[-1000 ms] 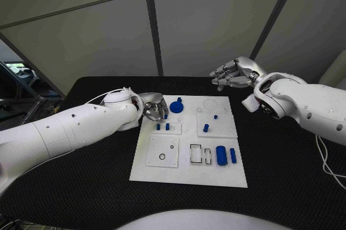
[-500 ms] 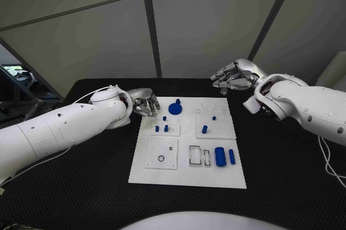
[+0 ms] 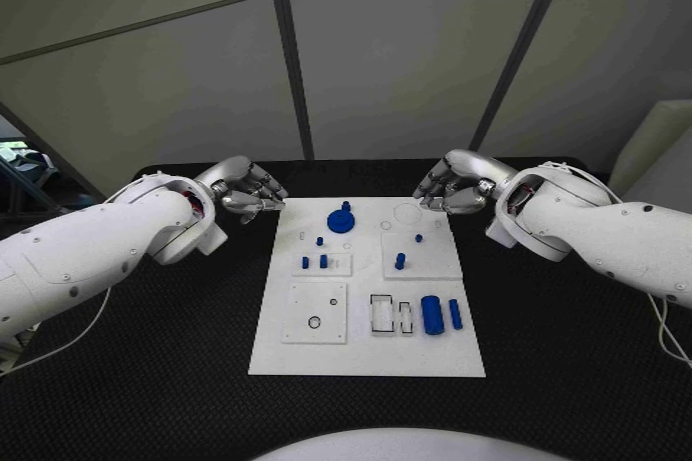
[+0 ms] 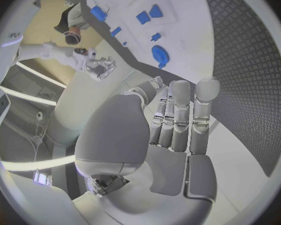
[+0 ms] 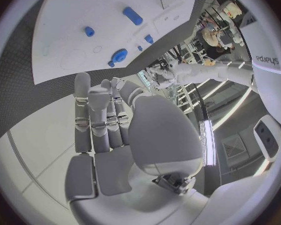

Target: Assemble the parts on the task board

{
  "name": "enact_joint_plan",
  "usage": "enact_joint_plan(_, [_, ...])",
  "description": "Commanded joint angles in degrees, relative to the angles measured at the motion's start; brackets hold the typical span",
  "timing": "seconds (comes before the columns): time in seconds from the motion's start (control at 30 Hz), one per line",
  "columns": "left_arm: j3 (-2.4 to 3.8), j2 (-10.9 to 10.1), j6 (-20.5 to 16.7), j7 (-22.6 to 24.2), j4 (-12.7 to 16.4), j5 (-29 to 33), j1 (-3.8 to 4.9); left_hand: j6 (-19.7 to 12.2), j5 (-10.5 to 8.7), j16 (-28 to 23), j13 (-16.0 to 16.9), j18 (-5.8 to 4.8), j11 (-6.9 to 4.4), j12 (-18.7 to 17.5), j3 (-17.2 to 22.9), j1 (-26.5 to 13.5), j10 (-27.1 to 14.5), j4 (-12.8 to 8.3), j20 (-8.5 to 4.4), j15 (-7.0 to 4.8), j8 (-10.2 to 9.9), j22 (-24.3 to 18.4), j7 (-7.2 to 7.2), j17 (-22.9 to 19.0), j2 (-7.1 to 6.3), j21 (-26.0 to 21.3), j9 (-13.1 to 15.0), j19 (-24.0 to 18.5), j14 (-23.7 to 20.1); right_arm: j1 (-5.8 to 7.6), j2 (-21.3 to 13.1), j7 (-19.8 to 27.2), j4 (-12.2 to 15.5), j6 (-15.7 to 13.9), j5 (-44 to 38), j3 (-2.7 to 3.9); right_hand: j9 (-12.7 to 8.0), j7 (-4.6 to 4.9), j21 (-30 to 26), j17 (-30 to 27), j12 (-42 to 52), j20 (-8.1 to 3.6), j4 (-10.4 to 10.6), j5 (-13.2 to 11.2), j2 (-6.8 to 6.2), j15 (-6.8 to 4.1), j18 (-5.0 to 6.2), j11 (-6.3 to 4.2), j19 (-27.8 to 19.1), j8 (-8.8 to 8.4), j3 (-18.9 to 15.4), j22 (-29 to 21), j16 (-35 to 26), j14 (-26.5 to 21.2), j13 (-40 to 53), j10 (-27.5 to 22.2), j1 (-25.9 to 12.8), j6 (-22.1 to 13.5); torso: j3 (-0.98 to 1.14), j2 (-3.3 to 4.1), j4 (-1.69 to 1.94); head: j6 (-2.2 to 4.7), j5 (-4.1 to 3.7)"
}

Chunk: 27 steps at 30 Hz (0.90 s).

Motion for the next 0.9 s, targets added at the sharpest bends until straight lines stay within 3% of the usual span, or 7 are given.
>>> enact_joint_plan(0.03, [0.06, -0.86, -4.87, 10.60, 1.87, 26.81, 0.10, 0.54, -0.37, -1.30, 0.20, 2.42, 0.05, 0.68, -0.06, -0.29, -0.54, 0.55, 0.11, 0.00, 0.25, -2.49, 0.12, -1.64, 0.50, -3.61, -0.19, -1.59, -0.82, -0.55, -0.35, -6.81, 1.42, 2.10, -15.86, -0.12, -0.01, -0.04, 1.29, 1.61, -1.31, 0.10, 0.32, -1.64, -0.38, -0.24, 0.08, 0.25, 1.00, -0.58, 0.21, 1.69, 2.94, 3.54, -0.30, -0.68, -1.04, 0.08, -0.09, -0.08, -0.05, 0.14, -1.22])
enact_joint_plan(0.13, [0.01, -1.54, -4.84, 15.13, 3.47, 36.71, 0.00, 0.62, -0.36, -1.64, 0.30, 2.58, 0.10, 0.99, -0.15, -0.27, -0.67, 0.65, 0.18, 0.04, 0.28, -3.34, 0.23, -2.10, 0.69, -4.86, -0.27, -2.11, -1.06, -1.14, -0.39, -8.62, 2.25, 3.02, -19.96, -0.21, -0.07, 0.04, 3.02, 3.61, -3.06, 0.31, 0.73, -3.09, -1.14, 0.11, -0.34, 0.68, 2.30, -1.15, 0.46, 4.04, 6.43, 3.68, -0.78, -2.25, -1.69, -0.49, -0.07, -0.04, 0.06, 0.27, -2.08])
enact_joint_plan(0.3, [-0.03, -2.19, -4.33, 19.00, 5.70, 44.18, -0.09, 0.93, -0.37, -1.91, 0.41, 2.75, 0.12, 1.35, -0.35, -0.23, -0.84, 0.73, 0.26, 0.10, 0.46, -4.24, 0.22, -2.58, 0.87, -6.19, -0.30, -2.70, -1.40, -2.12, -0.28, -10.72, 3.26, 4.21, -24.16, -0.30, -0.15, 0.29, 4.41, 5.29, -4.65, 0.69, 1.24, -4.49, -2.30, 0.50, -0.64, 1.21, 3.34, -1.54, 0.63, 5.88, 9.70, 3.68, -0.97, -3.61, -2.36, -1.54, -0.14, -0.04, 0.07, 0.24, -2.77])
enact_joint_plan(0.43, [-0.09, -2.52, -3.99, 20.35, 7.12, 46.36, -0.16, 1.09, -0.38, -2.00, 0.46, 2.85, 0.11, 1.52, -0.45, -0.15, -0.91, 0.69, 0.28, 0.11, 0.56, -4.70, 0.22, -2.79, 0.91, -6.86, -0.30, -2.98, -1.55, -2.59, 0.10, -11.66, 3.46, 4.77, -25.90, -0.34, -0.18, 0.50, 5.05, 6.04, -5.46, 0.92, 1.44, -4.74, -2.96, 0.70, -0.75, 1.51, 3.82, -1.56, 0.72, 6.72, 11.33, 3.63, -0.99, -4.54, -2.48, -2.52, -0.03, -0.03, 0.01, 0.29, -2.95])
enact_joint_plan(0.53, [-0.11, -2.62, -3.81, 20.82, 7.83, 46.96, -0.19, 1.13, -0.39, -2.04, 0.48, 2.90, 0.12, 1.58, -0.52, -0.16, -0.94, 0.70, 0.29, 0.12, 0.59, -4.89, 0.23, -2.87, 0.89, -7.14, -0.31, -3.10, -1.61, -2.89, 0.49, -12.02, 3.35, 5.05, -26.73, -0.39, -0.19, 0.61, 5.66, 6.69, -5.70, 1.04, 1.52, -4.78, -3.15, 0.79, -0.88, 1.63, 4.29, -1.57, 0.83, 7.53, 12.50, 3.63, -0.98, -4.84, -2.41, -3.09, -0.12, -0.01, 0.05, 0.32, -2.83])
enact_joint_plan(0.73, [-0.13, -2.67, -3.55, 21.38, 8.86, 47.49, -0.21, 1.18, -0.39, -2.09, 0.51, 2.95, 0.13, 1.69, -0.60, -0.14, -0.97, 0.70, 0.30, 0.13, 0.62, -5.16, 0.24, -3.00, 0.90, -7.54, -0.33, -3.27, -1.71, -3.61, 1.73, -12.28, 2.69, 5.76, -27.73, -0.54, -0.12, 0.72, 6.94, 8.03, -5.81, 1.14, 1.56, -4.55, -3.10, 0.85, -1.13, 1.71, 5.30, -1.46, 1.21, 9.22, 14.65, 3.75, -0.93, -4.88, -2.07, -3.40, -0.02, 0.02, 0.05, 0.29, -2.70])
enact_joint_plan(0.9, [-0.13, -2.67, -3.49, 21.52, 9.29, 47.79, -0.22, 1.20, -0.39, -2.11, 0.52, 2.97, 0.12, 1.73, -0.61, -0.11, -0.98, 0.68, 0.31, 0.14, 0.63, -5.26, 0.23, -3.04, 0.92, -7.68, -0.33, -3.33, -1.74, -3.87, 2.41, -12.30, 2.28, 6.39, -28.02, -1.41, -0.03, 0.83, 8.25, 8.80, -5.72, 1.17, 1.50, -4.22, -2.89, 0.87, -1.41, 1.72, 6.28, -1.32, 1.76, 10.93, 16.03, 3.77, -0.87, -4.55, -1.62, -3.25, -0.02, 0.08, 0.04, 0.17, -2.51])
